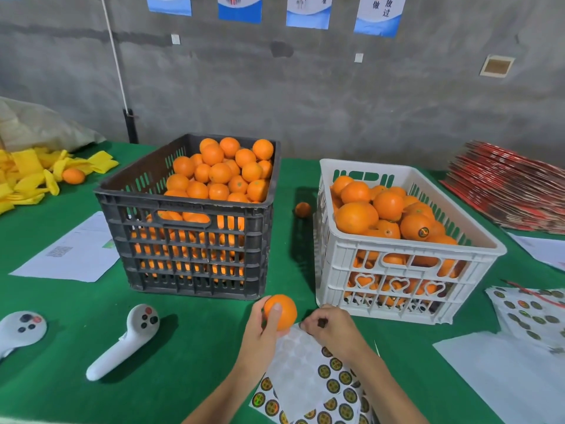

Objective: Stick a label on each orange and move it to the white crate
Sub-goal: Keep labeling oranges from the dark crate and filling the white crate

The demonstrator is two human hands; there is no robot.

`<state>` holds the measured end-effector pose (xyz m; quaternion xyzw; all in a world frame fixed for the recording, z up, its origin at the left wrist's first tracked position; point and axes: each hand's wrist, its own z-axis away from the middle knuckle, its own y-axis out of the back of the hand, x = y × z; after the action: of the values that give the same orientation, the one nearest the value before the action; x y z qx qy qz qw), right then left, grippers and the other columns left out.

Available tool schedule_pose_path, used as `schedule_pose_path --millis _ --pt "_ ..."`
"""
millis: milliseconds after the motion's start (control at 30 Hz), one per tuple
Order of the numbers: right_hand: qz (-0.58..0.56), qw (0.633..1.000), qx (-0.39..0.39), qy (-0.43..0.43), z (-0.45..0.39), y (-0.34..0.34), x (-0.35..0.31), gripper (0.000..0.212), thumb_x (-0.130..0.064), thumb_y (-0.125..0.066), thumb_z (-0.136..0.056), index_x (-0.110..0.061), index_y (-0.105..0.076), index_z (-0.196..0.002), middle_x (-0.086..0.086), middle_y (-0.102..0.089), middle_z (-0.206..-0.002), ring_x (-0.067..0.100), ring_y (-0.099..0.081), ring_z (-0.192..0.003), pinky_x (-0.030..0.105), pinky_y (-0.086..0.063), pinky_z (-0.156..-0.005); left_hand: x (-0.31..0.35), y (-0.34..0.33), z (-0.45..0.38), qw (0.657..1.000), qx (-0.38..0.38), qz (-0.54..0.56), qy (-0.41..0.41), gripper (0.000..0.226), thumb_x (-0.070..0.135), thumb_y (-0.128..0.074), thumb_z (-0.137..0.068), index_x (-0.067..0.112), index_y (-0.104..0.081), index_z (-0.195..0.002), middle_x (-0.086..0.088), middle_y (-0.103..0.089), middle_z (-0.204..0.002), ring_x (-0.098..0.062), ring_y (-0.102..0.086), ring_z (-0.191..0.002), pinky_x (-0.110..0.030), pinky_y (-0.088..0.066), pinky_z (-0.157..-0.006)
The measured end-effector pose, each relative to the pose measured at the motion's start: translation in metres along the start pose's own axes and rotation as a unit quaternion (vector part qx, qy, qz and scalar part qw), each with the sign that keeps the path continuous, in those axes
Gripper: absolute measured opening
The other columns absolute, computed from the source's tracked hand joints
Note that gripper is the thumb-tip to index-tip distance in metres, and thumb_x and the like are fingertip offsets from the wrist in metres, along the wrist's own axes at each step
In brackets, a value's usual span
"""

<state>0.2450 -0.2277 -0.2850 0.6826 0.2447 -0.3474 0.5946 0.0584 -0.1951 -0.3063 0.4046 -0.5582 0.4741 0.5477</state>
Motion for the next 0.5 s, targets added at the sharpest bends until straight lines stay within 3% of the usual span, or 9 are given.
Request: schedule_pose_path --millis 100,167,233,333,500 --pt "-0.004 0.999 -0.031 0.023 0.003 0.007 0.002 0.037 -0.059 -0.083 -0.076 -0.028 -0.080 -0.097 -0.005 -0.057 -0.086 0.006 -0.056 -0.075 0.026 -0.048 -0.073 0.002 0.001 0.002 1.000 -0.002 0.005 -0.001 0.049 0.068 -0.056 -0.094 0.042 -0.052 -0.134 0.011 -0.054 -0.136 -0.021 -0.067 -0.118 -0.048 -0.056 -0.102" --pt "-0.006 0.998 -0.052 0.031 0.006 0.010 0.004 0.054 -0.067 -0.081 -0.072 -0.029 -0.079 -0.110 -0.005 -0.051 -0.090 0.003 -0.053 -0.076 0.022 -0.044 -0.074 0.006 0.000 0.004 1.000 -0.003 0.018 -0.001 0.038 0.062 -0.055 -0.095 0.047 -0.052 -0.130 0.012 -0.054 -0.134 -0.023 -0.075 -0.104 -0.044 -0.058 -0.097" --pt "-0.011 0.996 -0.070 0.045 0.009 0.011 0.006 0.057 -0.067 -0.080 -0.072 -0.028 -0.078 -0.114 -0.003 -0.051 -0.093 0.003 -0.053 -0.080 0.024 -0.045 -0.076 0.009 -0.001 0.006 1.000 0.003 0.027 -0.012 0.036 0.057 -0.055 -0.094 0.046 -0.054 -0.129 0.011 -0.055 -0.132 -0.023 -0.077 -0.097 -0.038 -0.061 -0.089" --pt "0.002 0.996 -0.075 0.051 0.015 0.013 0.004 0.055 -0.068 -0.079 -0.073 -0.028 -0.079 -0.111 -0.004 -0.053 -0.095 0.011 -0.056 -0.082 0.036 -0.049 -0.078 0.012 0.002 0.009 0.999 0.013 0.023 -0.044 0.038 0.054 -0.054 -0.096 0.043 -0.055 -0.132 0.009 -0.055 -0.136 -0.024 -0.073 -0.108 -0.034 -0.063 -0.085" --pt "0.149 0.986 -0.040 0.066 0.035 0.008 -0.002 0.074 -0.088 -0.060 -0.071 -0.035 -0.072 -0.122 -0.015 -0.047 -0.094 0.007 -0.054 -0.085 0.027 -0.047 -0.074 0.013 0.005 0.010 0.997 -0.002 0.034 -0.064 0.050 0.060 -0.056 -0.095 0.036 -0.054 -0.138 0.006 -0.057 -0.133 -0.026 -0.075 -0.104 -0.035 -0.064 -0.081"
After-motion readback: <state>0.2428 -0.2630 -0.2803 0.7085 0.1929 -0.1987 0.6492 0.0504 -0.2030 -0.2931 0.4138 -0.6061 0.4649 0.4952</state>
